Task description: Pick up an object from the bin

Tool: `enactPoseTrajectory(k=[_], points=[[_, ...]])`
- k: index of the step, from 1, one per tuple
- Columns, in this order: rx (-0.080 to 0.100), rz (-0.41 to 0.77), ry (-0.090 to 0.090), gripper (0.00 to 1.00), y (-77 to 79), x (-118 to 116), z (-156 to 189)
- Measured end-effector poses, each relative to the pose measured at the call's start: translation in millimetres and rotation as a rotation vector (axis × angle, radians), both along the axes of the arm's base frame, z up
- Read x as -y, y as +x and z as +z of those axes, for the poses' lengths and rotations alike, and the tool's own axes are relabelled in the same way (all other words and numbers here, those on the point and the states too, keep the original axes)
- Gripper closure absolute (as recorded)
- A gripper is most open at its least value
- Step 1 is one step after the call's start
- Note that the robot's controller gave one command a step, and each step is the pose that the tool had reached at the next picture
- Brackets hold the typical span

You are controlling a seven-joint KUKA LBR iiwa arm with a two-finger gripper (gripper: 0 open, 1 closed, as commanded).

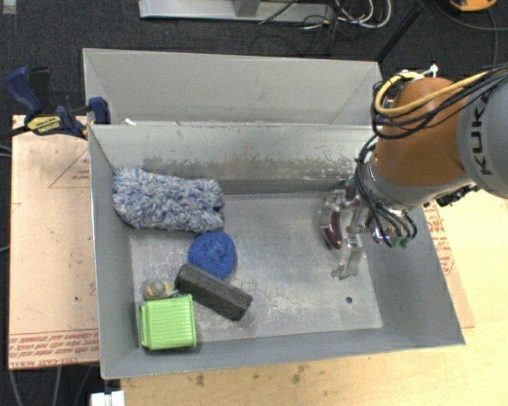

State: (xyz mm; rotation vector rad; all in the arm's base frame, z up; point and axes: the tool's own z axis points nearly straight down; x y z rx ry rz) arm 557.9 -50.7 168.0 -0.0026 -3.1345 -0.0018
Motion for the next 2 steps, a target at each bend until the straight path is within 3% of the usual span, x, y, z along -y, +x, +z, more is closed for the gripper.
enactPoseTrajectory(k=[1, 2], points=[[0.008, 0.001, -0.001, 0.00, 1.7, 0, 4], [0.018, 0.054, -0.001, 0.00, 25.0, 21, -33]])
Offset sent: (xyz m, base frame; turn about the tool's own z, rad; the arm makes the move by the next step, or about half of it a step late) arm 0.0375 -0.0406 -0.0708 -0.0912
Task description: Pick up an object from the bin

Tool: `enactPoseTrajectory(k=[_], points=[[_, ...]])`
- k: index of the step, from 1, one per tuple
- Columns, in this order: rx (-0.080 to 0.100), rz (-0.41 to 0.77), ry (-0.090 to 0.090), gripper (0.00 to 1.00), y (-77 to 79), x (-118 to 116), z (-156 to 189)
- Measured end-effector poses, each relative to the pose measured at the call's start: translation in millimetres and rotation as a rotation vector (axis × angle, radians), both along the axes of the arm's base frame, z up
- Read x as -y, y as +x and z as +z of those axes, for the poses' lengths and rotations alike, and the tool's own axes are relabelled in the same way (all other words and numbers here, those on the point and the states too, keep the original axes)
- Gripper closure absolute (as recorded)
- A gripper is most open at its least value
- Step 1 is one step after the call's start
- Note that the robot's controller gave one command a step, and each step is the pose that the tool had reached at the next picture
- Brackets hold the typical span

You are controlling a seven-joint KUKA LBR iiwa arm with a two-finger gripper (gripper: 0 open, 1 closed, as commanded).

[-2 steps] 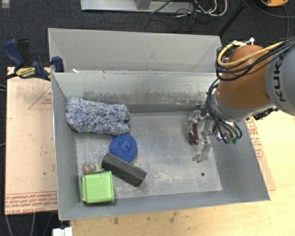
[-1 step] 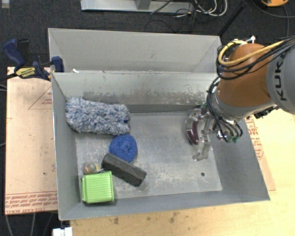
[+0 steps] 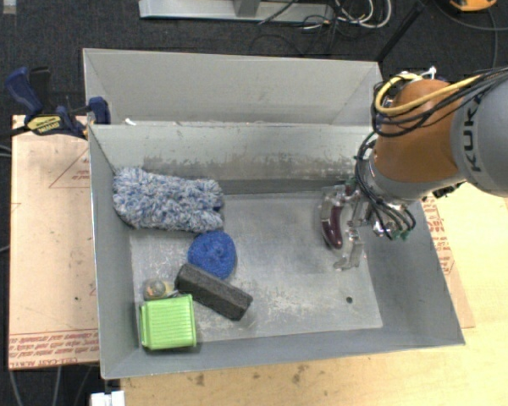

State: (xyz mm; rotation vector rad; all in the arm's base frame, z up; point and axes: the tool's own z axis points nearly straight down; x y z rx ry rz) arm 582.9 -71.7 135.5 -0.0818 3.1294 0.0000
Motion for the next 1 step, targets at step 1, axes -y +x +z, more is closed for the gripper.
enactPoseTrajectory(k=[1], points=[[-0.013, -0.007, 0.001, 0.00, 37.6, 14.4, -31.3]])
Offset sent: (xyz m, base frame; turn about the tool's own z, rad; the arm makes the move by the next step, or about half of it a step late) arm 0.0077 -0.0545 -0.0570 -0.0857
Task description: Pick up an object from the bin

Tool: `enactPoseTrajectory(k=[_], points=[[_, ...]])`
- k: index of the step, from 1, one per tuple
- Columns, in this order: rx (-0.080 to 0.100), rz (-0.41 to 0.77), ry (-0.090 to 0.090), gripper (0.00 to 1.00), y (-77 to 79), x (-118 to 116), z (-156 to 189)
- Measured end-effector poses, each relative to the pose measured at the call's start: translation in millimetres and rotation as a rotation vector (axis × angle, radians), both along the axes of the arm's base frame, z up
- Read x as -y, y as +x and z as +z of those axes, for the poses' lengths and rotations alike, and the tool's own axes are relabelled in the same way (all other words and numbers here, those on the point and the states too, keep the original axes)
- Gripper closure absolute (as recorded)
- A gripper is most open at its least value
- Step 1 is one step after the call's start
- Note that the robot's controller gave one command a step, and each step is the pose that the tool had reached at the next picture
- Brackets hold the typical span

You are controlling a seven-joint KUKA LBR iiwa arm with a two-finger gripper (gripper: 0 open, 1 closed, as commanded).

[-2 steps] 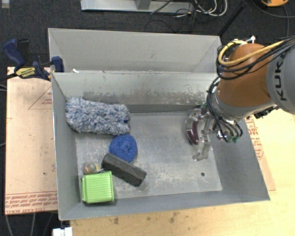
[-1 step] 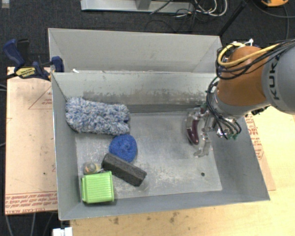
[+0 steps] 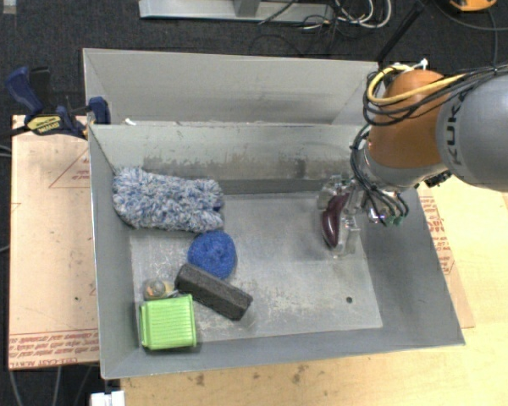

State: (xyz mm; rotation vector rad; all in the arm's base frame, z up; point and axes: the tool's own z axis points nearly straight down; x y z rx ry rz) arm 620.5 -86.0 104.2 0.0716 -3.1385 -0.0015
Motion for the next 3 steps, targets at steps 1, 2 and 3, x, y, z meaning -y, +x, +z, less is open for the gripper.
enactPoseTrajectory(k=[1, 2, 3], points=[[0.004, 0.091, 0.000, 1.00, -29.4, 39.8, -25.9], [0.004, 0.092, 0.000, 0.00, -29.3, 39.5, -25.8], [0.004, 0.092, 0.000, 0.00, -29.3, 39.5, -25.8]])
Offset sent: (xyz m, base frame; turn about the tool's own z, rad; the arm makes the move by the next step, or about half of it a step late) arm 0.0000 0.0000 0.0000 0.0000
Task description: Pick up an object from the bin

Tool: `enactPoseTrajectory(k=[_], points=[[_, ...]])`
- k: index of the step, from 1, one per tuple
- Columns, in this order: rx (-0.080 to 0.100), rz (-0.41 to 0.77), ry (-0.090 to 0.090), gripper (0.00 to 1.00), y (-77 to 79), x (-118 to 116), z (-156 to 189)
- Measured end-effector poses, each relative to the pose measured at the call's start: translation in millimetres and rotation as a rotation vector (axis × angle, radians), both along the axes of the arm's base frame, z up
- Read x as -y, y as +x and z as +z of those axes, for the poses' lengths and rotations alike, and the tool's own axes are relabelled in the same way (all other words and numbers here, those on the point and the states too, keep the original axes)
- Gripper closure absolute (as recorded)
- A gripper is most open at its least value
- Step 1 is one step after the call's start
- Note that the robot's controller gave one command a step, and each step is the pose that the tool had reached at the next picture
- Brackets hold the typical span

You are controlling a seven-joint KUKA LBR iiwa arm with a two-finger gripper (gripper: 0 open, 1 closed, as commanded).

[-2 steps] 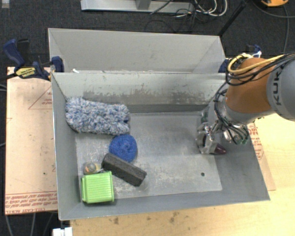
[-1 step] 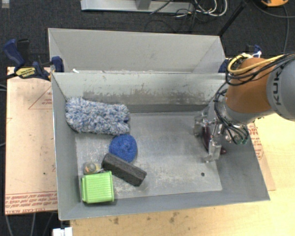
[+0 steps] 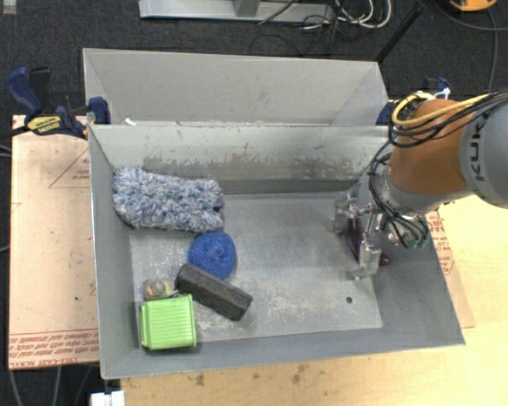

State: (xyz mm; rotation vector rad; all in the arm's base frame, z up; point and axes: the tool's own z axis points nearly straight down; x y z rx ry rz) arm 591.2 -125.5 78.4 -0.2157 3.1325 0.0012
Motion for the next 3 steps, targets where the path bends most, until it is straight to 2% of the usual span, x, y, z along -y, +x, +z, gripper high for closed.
enactPoseTrajectory(k=[1, 2, 3], points=[[-0.006, 0.054, 0.002, 0.00, 3.0, 4, 15], [0.010, 0.269, -0.004, 0.00, 17.6, 9, 42], [0.005, 0.470, 0.004, 0.00, 40.0, 18, -2]])
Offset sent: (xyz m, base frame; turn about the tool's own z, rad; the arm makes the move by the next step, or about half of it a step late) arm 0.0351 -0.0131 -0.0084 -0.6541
